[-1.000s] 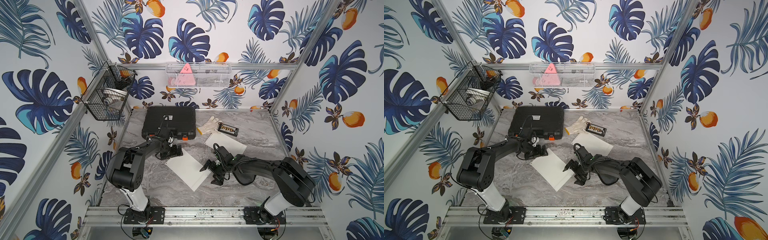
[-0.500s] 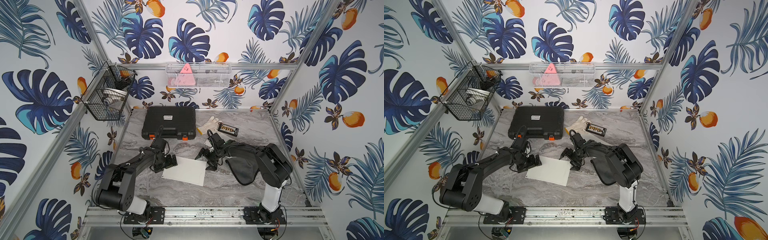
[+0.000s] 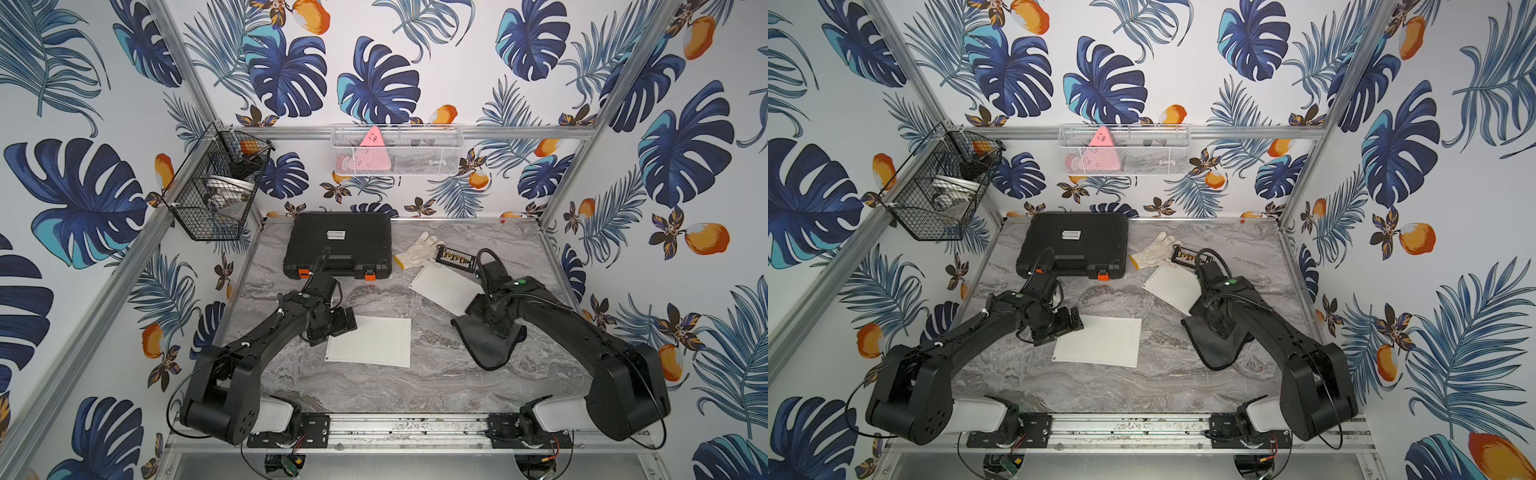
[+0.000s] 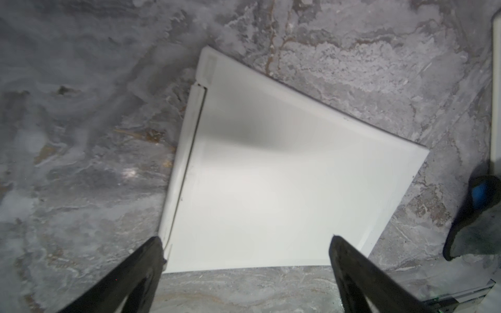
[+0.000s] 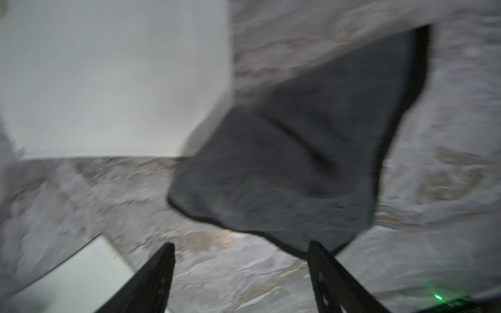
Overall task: Wipe the drawing tablet
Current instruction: Pick up the cleaning item at the center of the board.
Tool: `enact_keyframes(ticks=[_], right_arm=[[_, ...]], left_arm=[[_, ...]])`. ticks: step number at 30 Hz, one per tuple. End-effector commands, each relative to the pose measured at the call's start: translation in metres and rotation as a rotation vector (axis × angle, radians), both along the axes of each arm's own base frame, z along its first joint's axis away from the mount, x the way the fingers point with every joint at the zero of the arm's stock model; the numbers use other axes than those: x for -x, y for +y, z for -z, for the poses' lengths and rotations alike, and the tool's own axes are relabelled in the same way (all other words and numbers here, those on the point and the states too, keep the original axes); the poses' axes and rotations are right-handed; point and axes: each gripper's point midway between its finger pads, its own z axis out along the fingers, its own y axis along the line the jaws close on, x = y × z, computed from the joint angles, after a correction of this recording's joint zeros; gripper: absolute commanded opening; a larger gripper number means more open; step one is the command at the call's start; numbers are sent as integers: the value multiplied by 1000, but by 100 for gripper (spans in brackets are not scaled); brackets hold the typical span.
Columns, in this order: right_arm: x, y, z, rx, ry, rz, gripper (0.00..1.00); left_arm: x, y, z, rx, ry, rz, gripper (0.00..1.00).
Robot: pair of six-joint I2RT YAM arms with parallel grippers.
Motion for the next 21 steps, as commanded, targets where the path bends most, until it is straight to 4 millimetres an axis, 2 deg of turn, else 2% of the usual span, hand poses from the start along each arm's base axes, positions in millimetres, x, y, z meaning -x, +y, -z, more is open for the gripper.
enact_keyframes(ticks=[1,6,9,13,15,18,21], right_arm=[[29,-27,8,80,103,-12,65],[50,-18,44,13,184,2,60],[52,-17,62,8,211,4,54],[50,-10,73,-13,238,-11,46],[52,-6,81,-37,254,-11,37],[58,2,89,-81,280,-18,17],[60,11,82,-65,261,-63,0]], left_arm=[[-2,-9,-2,0,-5,10,99],[-8,-21,-4,4,-15,48,99],[-8,-24,-6,4,-18,60,99],[-4,-22,-5,-1,-15,66,99],[-3,-21,-4,-4,-14,67,99],[-3,-22,-3,0,-11,67,99],[-3,-22,-2,-2,-12,70,99]])
